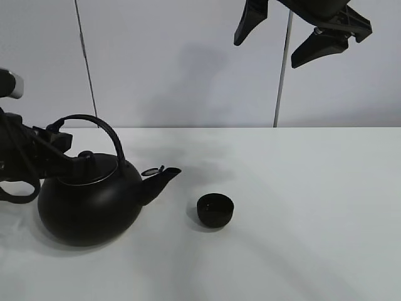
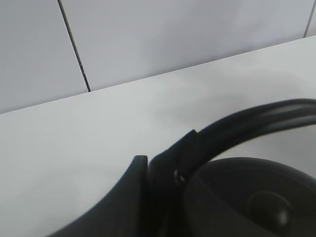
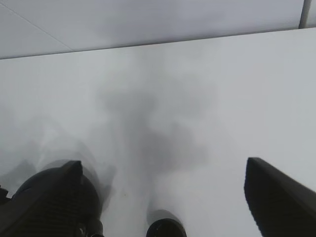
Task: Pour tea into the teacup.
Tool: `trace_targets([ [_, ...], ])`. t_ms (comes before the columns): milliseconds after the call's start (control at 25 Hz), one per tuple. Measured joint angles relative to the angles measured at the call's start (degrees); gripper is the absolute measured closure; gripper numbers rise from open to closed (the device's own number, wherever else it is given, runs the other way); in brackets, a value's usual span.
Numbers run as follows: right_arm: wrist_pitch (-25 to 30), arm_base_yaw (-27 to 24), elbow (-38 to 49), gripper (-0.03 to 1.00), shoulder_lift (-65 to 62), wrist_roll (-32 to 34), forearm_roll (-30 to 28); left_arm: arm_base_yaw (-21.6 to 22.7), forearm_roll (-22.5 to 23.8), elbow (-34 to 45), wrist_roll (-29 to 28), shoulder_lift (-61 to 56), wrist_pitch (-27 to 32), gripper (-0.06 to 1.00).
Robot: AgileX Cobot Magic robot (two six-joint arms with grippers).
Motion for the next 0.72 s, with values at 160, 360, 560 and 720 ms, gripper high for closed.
trace_targets([
  [160, 0.00, 0.00, 0.00, 0.36, 0.00, 0.00, 0.00, 0.00, 1.18, 0.19, -1.20, 0.00, -0.80, 0.80],
  [360, 0.00, 0.00, 0.00, 0.36, 0.00, 0.00, 0.00, -0.01, 2.46, 1.76, -4.18, -0.71, -4.33, 0.65],
  [560, 0.00, 0.00, 0.00, 0.36, 0.00, 0.00, 0.00, -0.01, 3.36, 3.67, -5.06, -0.92, -5.97, 0.52],
  [720, 0.00, 0.00, 0.00, 0.36, 0.00, 0.00, 0.00, -0.01, 3.58, 6.21, -8.08, -1.37, -6.35, 0.39],
])
